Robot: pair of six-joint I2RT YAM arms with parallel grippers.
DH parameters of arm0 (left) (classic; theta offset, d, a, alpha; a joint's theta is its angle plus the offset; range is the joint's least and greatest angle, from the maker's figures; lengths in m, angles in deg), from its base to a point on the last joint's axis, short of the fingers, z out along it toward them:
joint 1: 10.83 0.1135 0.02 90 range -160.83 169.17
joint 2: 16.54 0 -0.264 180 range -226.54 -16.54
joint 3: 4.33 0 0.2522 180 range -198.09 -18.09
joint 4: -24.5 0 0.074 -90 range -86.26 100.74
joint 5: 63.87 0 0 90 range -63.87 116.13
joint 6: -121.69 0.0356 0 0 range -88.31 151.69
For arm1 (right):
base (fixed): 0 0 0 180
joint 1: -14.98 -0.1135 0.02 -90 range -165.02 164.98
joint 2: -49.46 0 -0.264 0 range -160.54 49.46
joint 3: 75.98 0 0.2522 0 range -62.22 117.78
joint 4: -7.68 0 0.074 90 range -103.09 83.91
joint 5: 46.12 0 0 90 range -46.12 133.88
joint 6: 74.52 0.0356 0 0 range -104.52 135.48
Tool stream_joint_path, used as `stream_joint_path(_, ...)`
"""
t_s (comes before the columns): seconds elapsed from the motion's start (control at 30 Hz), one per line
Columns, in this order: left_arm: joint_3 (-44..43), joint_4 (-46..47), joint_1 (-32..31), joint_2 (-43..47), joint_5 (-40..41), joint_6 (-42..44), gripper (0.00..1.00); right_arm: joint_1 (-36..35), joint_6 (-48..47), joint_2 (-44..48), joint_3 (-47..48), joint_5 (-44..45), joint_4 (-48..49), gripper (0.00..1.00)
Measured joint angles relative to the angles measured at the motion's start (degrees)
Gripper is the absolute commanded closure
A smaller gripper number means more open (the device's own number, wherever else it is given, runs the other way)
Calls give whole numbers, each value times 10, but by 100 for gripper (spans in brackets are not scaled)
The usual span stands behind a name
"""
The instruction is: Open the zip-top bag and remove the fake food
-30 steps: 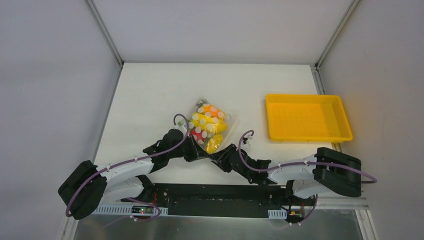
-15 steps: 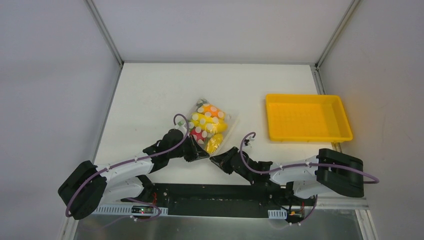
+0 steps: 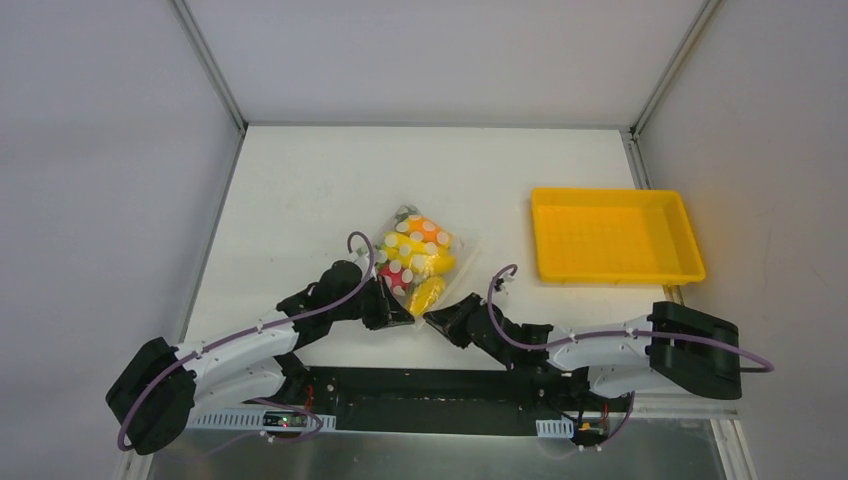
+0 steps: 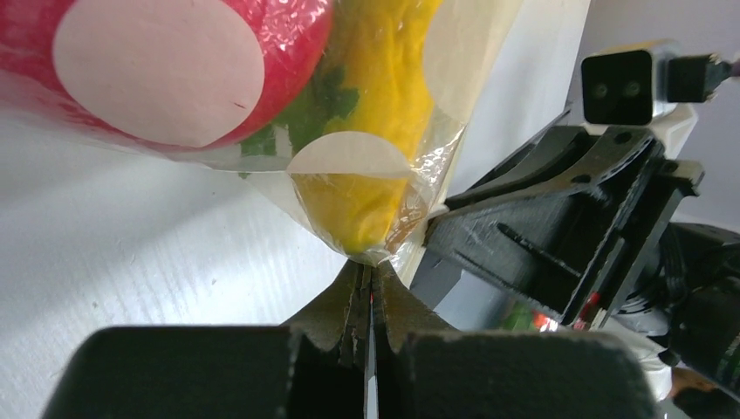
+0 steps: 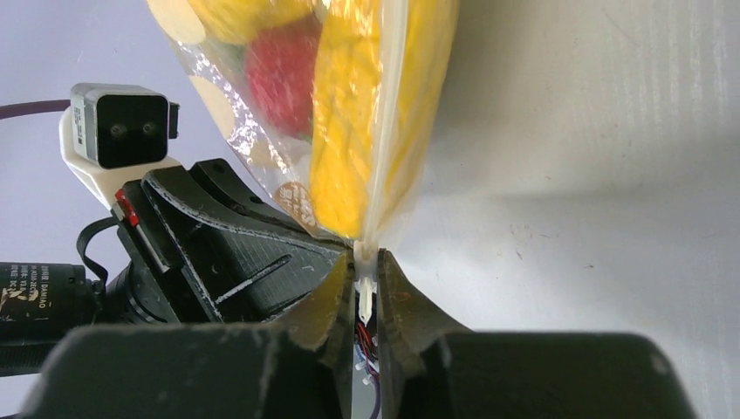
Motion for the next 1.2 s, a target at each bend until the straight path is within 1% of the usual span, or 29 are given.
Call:
stream_joint_path(0.2, -12, -65, -3, 33, 0, 28, 100, 1, -10, 49, 0, 19, -58, 100)
stream_joint_path(0.4, -29, -151, 8, 85, 18, 57, 100, 22, -23, 146, 0, 39, -153, 100)
stream_joint_path(0.53, -43, -214, 33, 129, 47, 85, 100, 53, -37, 209, 1, 45, -214, 100)
stream_joint_path(0.67, -51, -269, 64, 147, 68, 110, 100, 102, -60, 245, 13, 43, -272, 100)
stream_joint_path(0.83, -66, -344, 99, 159, 98, 140, 100, 178, -99, 260, 29, 24, -316, 100)
stream_joint_path(1.0, -113, -376, 115, 168, 110, 170, 100, 254, -148, 241, 57, -54, -326, 100)
stream_joint_path(1.1, -141, -377, 115, 156, 108, 194, 100, 299, -187, 201, 93, -97, -324, 92)
stream_joint_path(1.13, -149, -378, 115, 147, 107, 202, 93, 309, -198, 187, 104, -108, -324, 89)
stream_joint_path(1.17, -156, -380, 115, 138, 105, 210, 82, 319, -212, 169, 118, -120, -324, 85)
stream_joint_path(1.2, -163, -384, 115, 126, 105, 219, 72, 325, -224, 152, 130, -130, -324, 78)
